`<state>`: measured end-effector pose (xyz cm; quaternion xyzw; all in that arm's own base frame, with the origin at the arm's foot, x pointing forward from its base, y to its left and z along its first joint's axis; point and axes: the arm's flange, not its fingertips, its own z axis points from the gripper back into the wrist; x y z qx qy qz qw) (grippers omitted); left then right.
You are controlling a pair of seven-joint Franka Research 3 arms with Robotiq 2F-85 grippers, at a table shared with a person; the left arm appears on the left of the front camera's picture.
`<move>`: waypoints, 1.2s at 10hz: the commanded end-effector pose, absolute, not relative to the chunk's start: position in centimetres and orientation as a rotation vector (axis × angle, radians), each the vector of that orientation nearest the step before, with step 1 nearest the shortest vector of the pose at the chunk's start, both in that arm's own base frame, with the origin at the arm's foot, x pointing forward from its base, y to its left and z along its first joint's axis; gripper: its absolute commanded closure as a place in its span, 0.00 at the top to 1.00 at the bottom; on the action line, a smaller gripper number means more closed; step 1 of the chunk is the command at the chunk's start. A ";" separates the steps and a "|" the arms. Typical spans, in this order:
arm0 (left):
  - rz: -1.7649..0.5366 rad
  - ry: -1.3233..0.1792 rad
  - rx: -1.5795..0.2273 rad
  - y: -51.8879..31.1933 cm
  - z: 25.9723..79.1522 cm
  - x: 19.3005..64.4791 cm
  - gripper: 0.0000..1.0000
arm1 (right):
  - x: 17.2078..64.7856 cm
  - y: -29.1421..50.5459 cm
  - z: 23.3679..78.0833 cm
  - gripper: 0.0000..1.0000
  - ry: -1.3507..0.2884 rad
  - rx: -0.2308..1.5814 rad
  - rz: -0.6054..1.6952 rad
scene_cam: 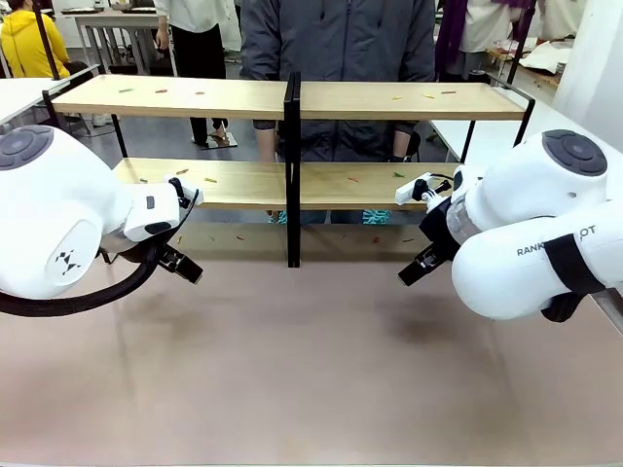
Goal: Clean the shelves.
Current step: Pick up the Duster when the human hands it over.
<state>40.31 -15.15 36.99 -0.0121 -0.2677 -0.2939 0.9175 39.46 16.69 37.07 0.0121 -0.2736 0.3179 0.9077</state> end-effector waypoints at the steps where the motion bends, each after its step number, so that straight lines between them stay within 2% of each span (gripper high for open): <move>1: -0.605 -0.551 -0.025 -15.2 37.0 40.3 1.00 | 39.5 16.7 37.1 1.00 -0.565 0.026 0.655; 6: -0.604 -0.551 -0.025 -15.2 37.0 40.3 1.00 | 39.5 16.7 37.1 1.00 -0.565 0.025 0.656; 7: -0.647 -0.683 0.011 -14.3 40.8 35.7 1.00 | 35.7 15.2 42.1 1.00 -0.674 0.055 0.662; 9: -0.719 -1.021 -0.031 -10.7 48.0 23.9 1.00 | 25.6 9.8 50.0 1.00 -0.913 0.055 0.694; 11: -0.755 -1.153 -0.059 -6.3 49.4 15.7 1.00 | 18.8 4.1 51.4 1.00 -1.027 0.117 0.664; 12: -0.731 -1.165 -0.084 -4.7 48.7 14.5 1.00 | 18.3 2.5 50.6 1.00 -1.017 0.137 0.603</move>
